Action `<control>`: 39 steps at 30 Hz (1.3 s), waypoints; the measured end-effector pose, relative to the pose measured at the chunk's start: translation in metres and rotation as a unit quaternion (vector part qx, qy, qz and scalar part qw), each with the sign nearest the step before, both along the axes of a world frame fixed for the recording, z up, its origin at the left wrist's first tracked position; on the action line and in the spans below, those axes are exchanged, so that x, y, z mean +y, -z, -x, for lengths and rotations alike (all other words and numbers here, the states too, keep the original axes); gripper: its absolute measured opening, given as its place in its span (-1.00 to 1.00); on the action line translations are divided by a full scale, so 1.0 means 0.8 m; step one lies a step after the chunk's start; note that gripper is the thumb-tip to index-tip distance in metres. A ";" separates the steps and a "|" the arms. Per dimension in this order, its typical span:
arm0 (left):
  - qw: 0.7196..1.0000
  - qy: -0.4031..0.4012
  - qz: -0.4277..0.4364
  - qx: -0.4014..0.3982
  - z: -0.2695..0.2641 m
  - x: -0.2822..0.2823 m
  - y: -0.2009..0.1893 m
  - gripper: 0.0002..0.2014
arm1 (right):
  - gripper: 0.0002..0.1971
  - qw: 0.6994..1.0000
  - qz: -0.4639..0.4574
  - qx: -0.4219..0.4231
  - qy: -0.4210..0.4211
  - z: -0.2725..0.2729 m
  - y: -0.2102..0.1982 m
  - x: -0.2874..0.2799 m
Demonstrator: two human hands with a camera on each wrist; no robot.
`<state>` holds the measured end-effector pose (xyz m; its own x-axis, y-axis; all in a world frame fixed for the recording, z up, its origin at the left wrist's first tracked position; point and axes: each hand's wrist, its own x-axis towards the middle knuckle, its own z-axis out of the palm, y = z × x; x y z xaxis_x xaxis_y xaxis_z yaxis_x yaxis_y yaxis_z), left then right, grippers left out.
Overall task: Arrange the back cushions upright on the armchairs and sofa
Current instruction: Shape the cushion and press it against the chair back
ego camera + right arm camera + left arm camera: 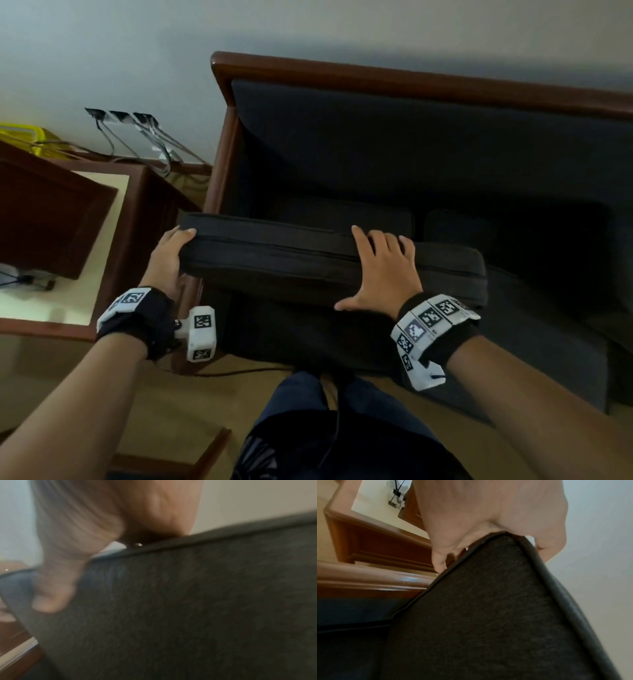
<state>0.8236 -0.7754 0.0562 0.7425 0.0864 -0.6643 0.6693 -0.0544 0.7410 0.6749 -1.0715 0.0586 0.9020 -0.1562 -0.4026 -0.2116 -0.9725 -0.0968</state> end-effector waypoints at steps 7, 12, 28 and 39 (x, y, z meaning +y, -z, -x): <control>0.998 0.014 -0.020 -0.052 0.011 -0.020 -0.026 -0.93 | -0.11 0.993 -0.060 -0.050 0.085 -0.008 -0.010 -0.014; 0.994 0.038 -0.041 -0.097 0.022 -0.036 -0.082 -0.78 | -0.27 0.980 -0.106 -0.099 0.138 0.009 -0.036 -0.030; 0.728 0.437 -0.252 -0.464 0.088 -0.219 -0.210 -0.28 | 0.28 0.914 -0.280 -0.268 0.119 0.009 -0.095 -0.088; 0.681 0.583 -0.252 -0.364 -0.007 -0.215 -0.119 0.19 | 0.14 0.880 -0.350 -0.253 0.200 0.068 -0.130 -0.161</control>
